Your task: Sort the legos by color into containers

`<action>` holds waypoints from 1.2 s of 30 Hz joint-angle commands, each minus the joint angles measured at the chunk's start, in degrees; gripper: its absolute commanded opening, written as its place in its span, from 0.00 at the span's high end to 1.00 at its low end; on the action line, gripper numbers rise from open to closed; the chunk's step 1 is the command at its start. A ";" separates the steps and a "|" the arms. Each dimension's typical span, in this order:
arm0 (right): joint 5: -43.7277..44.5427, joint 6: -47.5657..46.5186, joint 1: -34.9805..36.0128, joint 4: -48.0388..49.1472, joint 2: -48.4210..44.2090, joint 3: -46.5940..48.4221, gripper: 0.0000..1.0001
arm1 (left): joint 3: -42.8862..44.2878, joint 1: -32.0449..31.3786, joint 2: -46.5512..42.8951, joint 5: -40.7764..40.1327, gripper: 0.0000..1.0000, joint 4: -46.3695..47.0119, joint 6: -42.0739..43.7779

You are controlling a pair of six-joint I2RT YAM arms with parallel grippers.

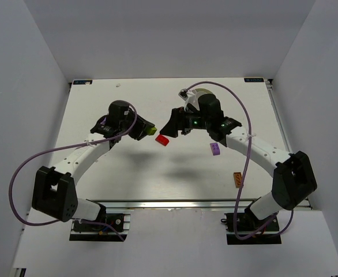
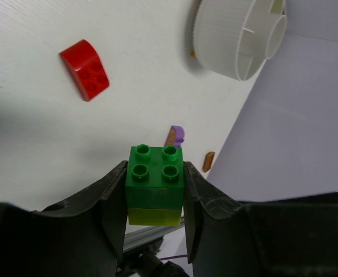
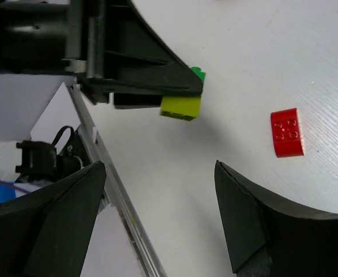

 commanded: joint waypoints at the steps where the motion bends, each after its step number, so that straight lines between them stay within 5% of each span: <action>1: 6.44 1.99 1.26 2.39 1.74 2.69 0.20 | 2.86 -1.26 0.06 -1.10 1.00 1.46 -5.34; 16: 6.89 3.03 2.67 2.21 8.16 8.05 0.22 | 1.98 -3.46 0.32 -0.31 1.00 4.89 -8.25; 27: 5.75 3.65 2.84 2.39 10.79 9.28 0.35 | 0.49 -3.73 -0.12 0.66 1.00 6.91 -9.74; 31: 4.43 3.30 2.84 3.00 10.88 9.37 0.50 | 0.32 -3.73 0.06 0.66 1.00 7.26 -9.74; 34: 2.41 2.16 2.76 4.85 10.01 8.49 0.78 | -0.39 -3.73 -0.03 0.83 1.00 7.96 -9.92; 36: 0.65 1.46 2.76 4.94 9.48 8.23 0.88 | -1.70 -3.73 -0.29 0.84 1.00 9.10 -10.53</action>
